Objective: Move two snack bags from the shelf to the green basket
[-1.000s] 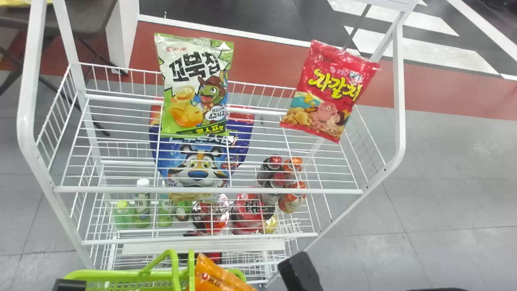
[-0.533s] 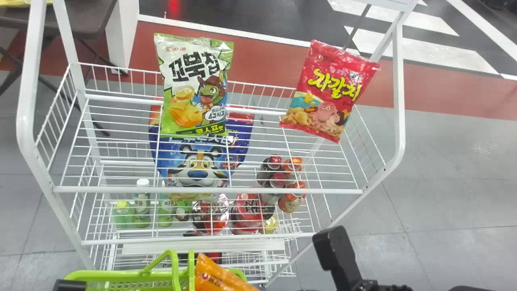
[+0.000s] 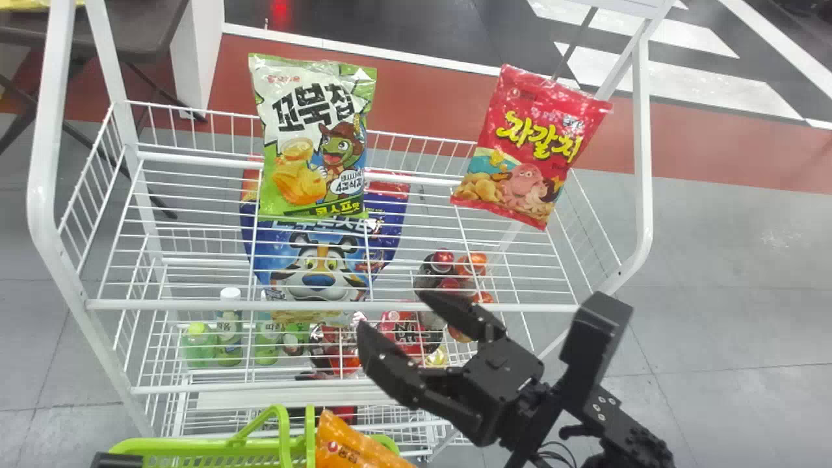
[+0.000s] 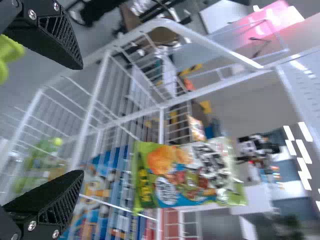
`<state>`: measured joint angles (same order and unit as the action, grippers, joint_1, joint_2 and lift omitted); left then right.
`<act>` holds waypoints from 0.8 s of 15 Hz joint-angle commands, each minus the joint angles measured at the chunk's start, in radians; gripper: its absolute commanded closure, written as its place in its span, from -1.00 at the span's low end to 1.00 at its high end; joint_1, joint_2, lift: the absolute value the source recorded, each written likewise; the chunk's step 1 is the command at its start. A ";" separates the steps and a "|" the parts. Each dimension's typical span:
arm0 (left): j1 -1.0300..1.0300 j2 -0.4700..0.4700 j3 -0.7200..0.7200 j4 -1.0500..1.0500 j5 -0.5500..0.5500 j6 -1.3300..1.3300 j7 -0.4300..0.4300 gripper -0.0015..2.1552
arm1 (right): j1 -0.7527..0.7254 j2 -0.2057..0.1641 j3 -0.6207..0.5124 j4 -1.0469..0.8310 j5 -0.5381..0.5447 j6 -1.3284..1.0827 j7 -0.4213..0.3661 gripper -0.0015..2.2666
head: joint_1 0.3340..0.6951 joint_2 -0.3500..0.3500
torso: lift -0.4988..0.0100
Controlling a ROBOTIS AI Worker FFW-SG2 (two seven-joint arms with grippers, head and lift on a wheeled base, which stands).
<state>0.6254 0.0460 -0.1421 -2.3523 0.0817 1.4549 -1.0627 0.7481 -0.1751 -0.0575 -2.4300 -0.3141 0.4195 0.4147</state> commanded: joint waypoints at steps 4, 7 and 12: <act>0.023 0.000 0.006 0.002 0.006 -0.032 -0.003 0.97 | 0.062 0.022 0.001 0.101 0.017 -0.368 -0.117 -0.92 | 1.00 -1.00 | 0.89; 0.025 0.000 0.006 0.011 0.016 -0.044 -0.005 0.97 | 0.097 0.023 0.028 0.104 0.052 -0.417 -0.178 -0.92 | 1.00 -1.00 | 0.89; 0.037 0.000 0.007 0.008 0.016 -0.050 -0.005 0.97 | 0.105 0.031 0.065 0.092 0.073 -0.426 -0.283 -0.91 | 1.00 -1.00 | 0.89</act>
<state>0.6567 0.0453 -0.1385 -2.3412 0.0986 1.4084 -1.0668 0.8535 -0.1451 0.0029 -2.3368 -0.2426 -0.0091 0.1353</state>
